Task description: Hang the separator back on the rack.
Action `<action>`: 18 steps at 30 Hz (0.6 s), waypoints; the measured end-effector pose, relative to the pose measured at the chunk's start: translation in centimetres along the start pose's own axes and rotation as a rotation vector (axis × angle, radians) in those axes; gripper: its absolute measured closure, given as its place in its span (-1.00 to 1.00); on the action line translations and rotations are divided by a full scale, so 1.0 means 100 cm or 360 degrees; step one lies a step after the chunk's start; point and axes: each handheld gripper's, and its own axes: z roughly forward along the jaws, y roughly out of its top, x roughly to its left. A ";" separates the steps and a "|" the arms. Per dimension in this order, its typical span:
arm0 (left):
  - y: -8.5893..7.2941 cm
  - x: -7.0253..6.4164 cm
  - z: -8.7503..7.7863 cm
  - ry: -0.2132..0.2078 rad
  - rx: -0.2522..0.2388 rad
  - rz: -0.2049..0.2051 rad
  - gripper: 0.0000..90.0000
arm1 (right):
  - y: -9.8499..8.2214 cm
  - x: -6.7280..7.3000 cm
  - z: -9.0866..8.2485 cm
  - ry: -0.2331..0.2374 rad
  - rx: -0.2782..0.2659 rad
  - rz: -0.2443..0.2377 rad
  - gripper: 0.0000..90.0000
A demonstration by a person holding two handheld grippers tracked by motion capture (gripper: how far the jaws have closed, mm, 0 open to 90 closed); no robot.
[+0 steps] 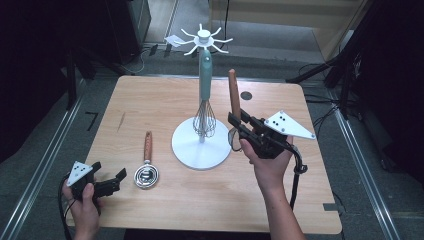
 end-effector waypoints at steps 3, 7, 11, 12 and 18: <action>0.000 0.000 0.000 -0.0001 -0.0002 -0.0002 -1.00 | 0.005 0.001 0.001 -0.0002 -0.0021 -0.0004 0.59; 0.000 0.000 0.000 -0.0001 -0.0001 -0.0003 -1.00 | 0.011 0.003 0.003 -0.0005 -0.0042 -0.0002 0.59; 0.000 0.000 0.000 -0.0003 0.0000 -0.0008 -1.00 | 0.016 0.003 0.004 -0.0010 -0.0062 -0.0002 0.59; 0.000 0.000 0.000 -0.0004 0.0001 -0.0008 -1.00 | 0.017 0.004 0.004 -0.0009 -0.0070 -0.0007 0.59; 0.000 0.001 0.000 -0.0003 0.0001 -0.0009 -1.00 | 0.024 0.006 0.005 -0.0009 -0.0080 -0.0009 0.59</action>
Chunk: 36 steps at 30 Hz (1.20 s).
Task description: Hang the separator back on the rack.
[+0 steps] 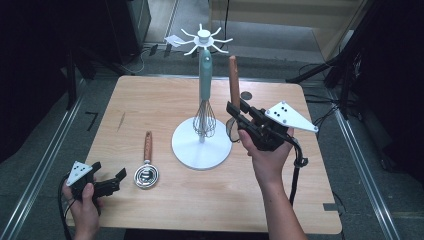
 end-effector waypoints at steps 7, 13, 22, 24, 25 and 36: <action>0.000 0.000 0.000 -0.0001 0.0000 -0.0001 -1.00 | 0.008 0.002 0.002 -0.0012 -0.0014 -0.0015 0.59; 0.000 0.000 0.000 -0.0003 -0.0001 -0.0001 -1.00 | 0.013 0.005 0.001 -0.0029 -0.0042 -0.0036 0.59; 0.000 0.001 0.000 -0.0005 0.0001 -0.0003 -1.00 | 0.016 0.005 0.007 -0.0059 -0.0028 -0.0041 0.59; 0.000 0.001 0.000 -0.0004 -0.0001 -0.0004 -1.00 | 0.016 0.005 0.009 -0.0060 -0.0023 -0.0041 0.59; 0.000 0.001 0.000 -0.0004 -0.0002 -0.0005 -1.00 | 0.016 0.006 0.010 -0.0059 -0.0020 -0.0041 0.59; 0.000 0.001 0.000 -0.0007 -0.0003 -0.0011 -1.00 | 0.017 0.009 0.018 -0.0058 -0.0007 -0.0057 0.59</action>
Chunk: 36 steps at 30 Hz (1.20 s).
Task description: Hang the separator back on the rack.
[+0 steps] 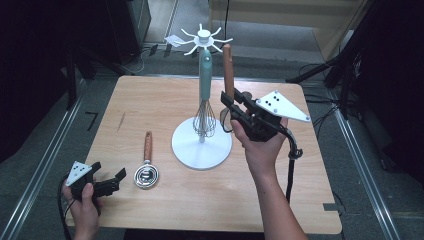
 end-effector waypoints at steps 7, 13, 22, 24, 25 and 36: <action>0.000 0.000 0.000 0.0000 0.0004 -0.0009 -1.00 | 0.000 0.004 0.009 0.0007 0.0022 -0.0015 0.59; 0.000 0.000 0.000 0.0000 -0.0001 -0.0015 -1.00 | -0.003 0.004 0.011 0.0008 0.0022 -0.0016 0.59; 0.000 0.000 0.000 -0.0002 0.0001 -0.0012 -1.00 | -0.007 0.003 0.012 0.0009 0.0016 -0.0024 0.57; 0.000 0.000 0.000 0.0000 0.0004 -0.0008 -1.00 | -0.007 0.003 0.012 0.0004 0.0006 -0.0039 0.49; 0.000 0.000 0.000 -0.0001 0.0004 -0.0006 -1.00 | -0.006 0.003 0.011 0.0014 -0.0005 -0.0033 0.42; 0.000 0.000 0.000 -0.0003 0.0004 -0.0003 -1.00 | 0.003 -0.009 0.006 0.0073 -0.0077 -0.0007 1.00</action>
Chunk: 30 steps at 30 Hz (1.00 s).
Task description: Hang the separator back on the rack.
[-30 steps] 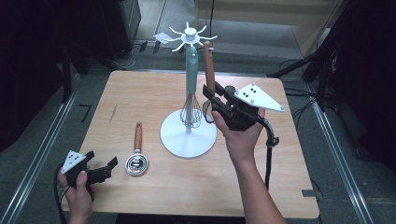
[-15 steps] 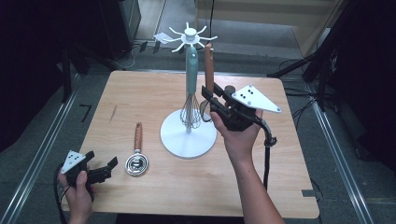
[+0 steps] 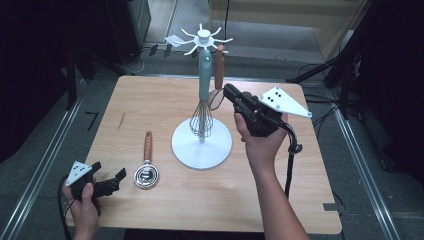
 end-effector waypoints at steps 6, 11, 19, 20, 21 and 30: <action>0.000 0.000 0.000 0.0001 -0.0002 0.0009 -1.00 | 0.013 -0.004 0.003 -0.0007 -0.0105 -0.0048 1.00; 0.000 0.000 0.000 0.0002 -0.0001 -0.0001 -1.00 | 0.026 -0.007 0.005 -0.0053 -0.0206 -0.0043 1.00; 0.000 0.000 0.000 0.0002 -0.0002 0.0000 -1.00 | 0.041 -0.006 0.012 -0.0035 -0.0178 -0.0072 1.00; 0.000 0.000 0.000 0.0001 -0.0001 0.0001 -1.00 | 0.042 -0.006 0.013 -0.0034 -0.0177 -0.0065 1.00; 0.000 0.000 0.000 0.0003 -0.0005 -0.0004 -1.00 | 0.043 -0.006 0.014 -0.0031 -0.0180 -0.0055 1.00; 0.000 0.001 0.000 0.0008 -0.0010 -0.0013 -1.00 | 0.055 -0.006 0.021 -0.0017 -0.0217 -0.0051 1.00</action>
